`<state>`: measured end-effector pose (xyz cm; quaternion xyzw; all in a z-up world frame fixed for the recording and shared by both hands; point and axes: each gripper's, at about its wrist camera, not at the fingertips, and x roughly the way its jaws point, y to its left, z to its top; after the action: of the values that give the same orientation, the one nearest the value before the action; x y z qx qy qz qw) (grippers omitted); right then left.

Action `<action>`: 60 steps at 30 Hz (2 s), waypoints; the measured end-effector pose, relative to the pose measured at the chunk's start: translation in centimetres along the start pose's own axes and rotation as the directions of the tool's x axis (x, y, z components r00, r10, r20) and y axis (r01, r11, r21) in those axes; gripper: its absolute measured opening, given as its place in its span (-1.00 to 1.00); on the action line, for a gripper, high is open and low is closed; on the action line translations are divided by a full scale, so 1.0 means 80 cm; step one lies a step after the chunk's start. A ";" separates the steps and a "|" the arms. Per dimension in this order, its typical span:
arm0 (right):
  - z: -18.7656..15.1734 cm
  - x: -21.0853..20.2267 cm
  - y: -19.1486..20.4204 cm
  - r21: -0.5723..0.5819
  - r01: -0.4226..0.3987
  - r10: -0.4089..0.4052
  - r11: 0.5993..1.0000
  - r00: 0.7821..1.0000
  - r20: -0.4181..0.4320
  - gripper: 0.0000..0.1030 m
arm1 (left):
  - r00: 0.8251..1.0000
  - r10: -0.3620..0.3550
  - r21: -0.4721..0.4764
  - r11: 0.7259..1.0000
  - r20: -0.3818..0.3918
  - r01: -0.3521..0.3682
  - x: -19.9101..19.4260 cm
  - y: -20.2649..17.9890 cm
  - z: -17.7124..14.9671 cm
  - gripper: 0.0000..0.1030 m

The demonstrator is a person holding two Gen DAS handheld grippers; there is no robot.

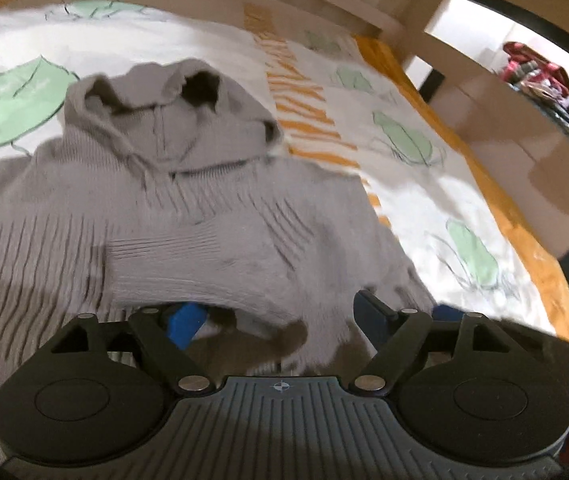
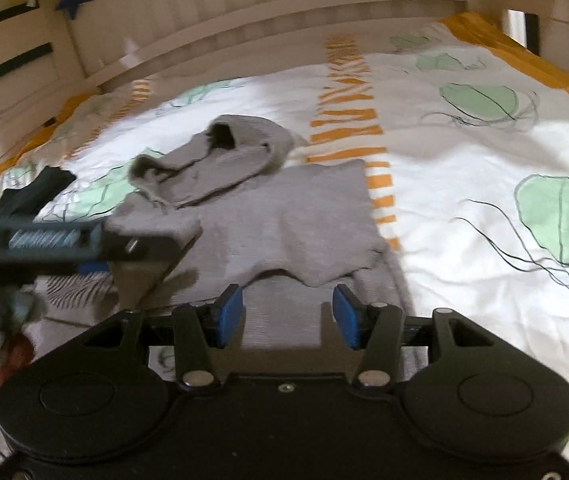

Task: Fold large clothes

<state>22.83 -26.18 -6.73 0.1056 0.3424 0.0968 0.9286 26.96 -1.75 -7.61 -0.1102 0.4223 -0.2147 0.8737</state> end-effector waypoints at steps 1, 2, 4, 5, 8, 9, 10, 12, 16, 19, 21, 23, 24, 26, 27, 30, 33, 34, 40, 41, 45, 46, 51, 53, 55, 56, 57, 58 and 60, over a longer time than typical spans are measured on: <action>0.000 0.000 -0.001 0.001 0.004 -0.004 1.000 1.000 -0.001 0.17 | 1.000 0.003 -0.002 1.000 -0.011 -0.003 -0.005 0.003 -0.003 0.56; 0.000 0.000 -0.001 0.002 0.007 -0.007 1.000 1.000 -0.002 0.18 | 1.000 0.005 -0.005 1.000 -0.019 -0.005 -0.011 0.006 -0.005 0.57; 0.001 0.001 -0.001 -0.003 0.009 -0.009 1.000 1.000 -0.002 0.18 | 1.000 -0.003 -0.013 1.000 -0.023 0.003 -0.021 0.014 -0.011 0.59; 0.001 0.002 0.000 -0.009 0.009 -0.009 1.000 1.000 -0.001 0.18 | 1.000 0.000 -0.019 1.000 -0.015 0.000 -0.030 0.019 -0.014 0.59; 0.000 0.000 0.007 -0.035 0.008 -0.008 0.999 1.000 0.003 0.18 | 1.000 0.022 -0.022 1.000 0.019 -0.022 -0.055 0.033 -0.020 0.60; -0.001 -0.001 0.011 -0.049 0.004 -0.003 0.999 1.000 0.006 0.18 | 0.999 0.043 -0.019 0.999 0.034 -0.042 -0.064 0.040 -0.021 0.60; -0.002 -0.001 0.016 -0.068 -0.002 0.002 0.998 1.000 0.011 0.18 | 0.996 0.072 -0.015 0.997 0.049 -0.071 -0.072 0.046 -0.021 0.60; -0.002 -0.002 0.028 -0.107 -0.011 0.013 0.994 1.000 0.019 0.18 | 0.985 0.152 -0.016 0.988 0.078 -0.151 -0.084 0.065 -0.019 0.60; -0.001 -0.004 0.061 -0.204 -0.036 0.045 0.978 0.998 0.039 0.21 | 0.954 0.279 -0.110 0.957 0.106 -0.268 -0.092 0.114 -0.013 0.60; 0.001 0.000 0.090 -0.296 -0.037 0.053 0.954 0.998 0.046 0.33 | 0.926 0.369 -0.148 0.923 0.076 -0.356 -0.081 0.146 -0.012 0.60; 0.002 0.005 0.108 -0.355 -0.037 0.054 0.934 0.998 0.038 0.34 | 0.921 0.386 -0.149 0.915 0.046 -0.376 -0.069 0.161 -0.017 0.59; 0.002 0.012 0.124 -0.404 -0.039 0.056 0.914 0.998 0.030 0.34 | 0.916 0.396 -0.094 0.916 0.061 -0.390 -0.061 0.156 -0.023 0.61; 0.002 0.017 0.134 -0.435 -0.039 0.054 0.900 0.998 0.023 0.34 | 0.910 0.409 -0.068 0.912 0.065 -0.405 -0.059 0.151 -0.024 0.61; 0.000 0.027 0.149 -0.477 -0.041 0.053 0.878 0.999 0.011 0.35 | 0.901 0.428 -0.052 0.904 0.076 -0.425 -0.055 0.143 -0.026 0.62; 0.000 0.033 0.156 -0.499 -0.044 0.053 0.865 0.999 0.004 0.35 | 0.900 0.429 -0.059 0.903 0.082 -0.425 -0.054 0.143 -0.026 0.63; -0.004 0.051 0.173 -0.549 -0.044 0.044 0.835 0.999 -0.012 0.24 | 0.902 0.422 -0.070 0.906 0.093 -0.417 -0.055 0.142 -0.029 0.65; 0.001 0.056 0.169 -0.516 -0.036 0.042 0.856 0.999 0.000 -0.55 | 0.905 0.412 -0.069 0.911 0.100 -0.407 -0.058 0.148 -0.033 0.67; 0.006 0.054 0.161 -0.472 -0.032 0.040 0.881 0.999 0.008 -0.54 | 0.907 0.408 -0.069 0.913 0.103 -0.403 -0.059 0.149 -0.035 0.70; 0.012 0.044 0.066 -0.137 0.005 -0.009 0.991 0.999 -0.030 -0.46 | 0.904 0.411 -0.060 0.911 0.119 -0.407 -0.054 0.146 -0.038 0.82; 0.008 0.045 0.053 -0.103 0.001 -0.006 0.995 0.999 -0.049 -0.41 | 0.903 0.412 -0.061 0.911 0.125 -0.407 -0.054 0.146 -0.040 0.83; -0.005 0.042 0.016 0.000 -0.057 0.057 0.998 0.996 -0.072 -0.26 | 0.901 0.409 -0.057 0.912 0.144 -0.405 -0.055 0.146 -0.044 0.85; -0.006 0.040 0.010 0.024 -0.083 0.084 0.996 0.995 -0.061 -0.25 | 0.901 0.408 -0.055 0.913 0.147 -0.404 -0.055 0.146 -0.045 0.85; 0.004 0.037 -0.006 0.144 -0.154 0.156 0.977 0.988 -0.002 0.03 | 0.916 0.374 -0.051 0.927 0.144 -0.371 -0.057 0.149 -0.045 0.98; 0.008 0.034 -0.009 0.158 -0.134 0.133 0.978 0.991 0.018 0.03 | 0.917 0.371 -0.048 0.928 0.145 -0.368 -0.058 0.149 -0.045 0.98; 0.010 0.030 -0.009 0.144 -0.089 0.085 0.986 0.996 0.033 0.03 | 0.917 0.371 -0.049 0.929 0.147 -0.368 -0.057 0.149 -0.046 0.98; 0.011 0.027 -0.009 0.135 -0.065 0.060 0.989 0.997 0.039 0.03 | 0.916 0.373 -0.047 0.928 0.150 -0.370 -0.057 0.149 -0.046 0.98; 0.011 0.028 -0.011 0.131 -0.043 0.039 0.990 0.999 0.035 0.04 | 0.914 0.375 -0.045 0.927 0.152 -0.373 -0.056 0.148 -0.047 0.99; 0.011 0.030 -0.014 0.135 -0.032 0.029 0.990 0.999 0.025 0.04 | 0.913 0.378 -0.042 0.926 0.154 -0.376 -0.056 0.147 -0.048 0.99; 0.009 0.039 -0.026 0.181 -0.050 0.052 0.982 0.999 -0.004 0.04 | 0.912 0.379 -0.041 0.925 0.156 -0.378 -0.056 0.146 -0.048 0.99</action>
<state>25.85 -27.44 -8.69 0.1980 0.3511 0.0894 0.9108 24.79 10.63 -11.29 -0.0477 0.3647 -0.0298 0.9294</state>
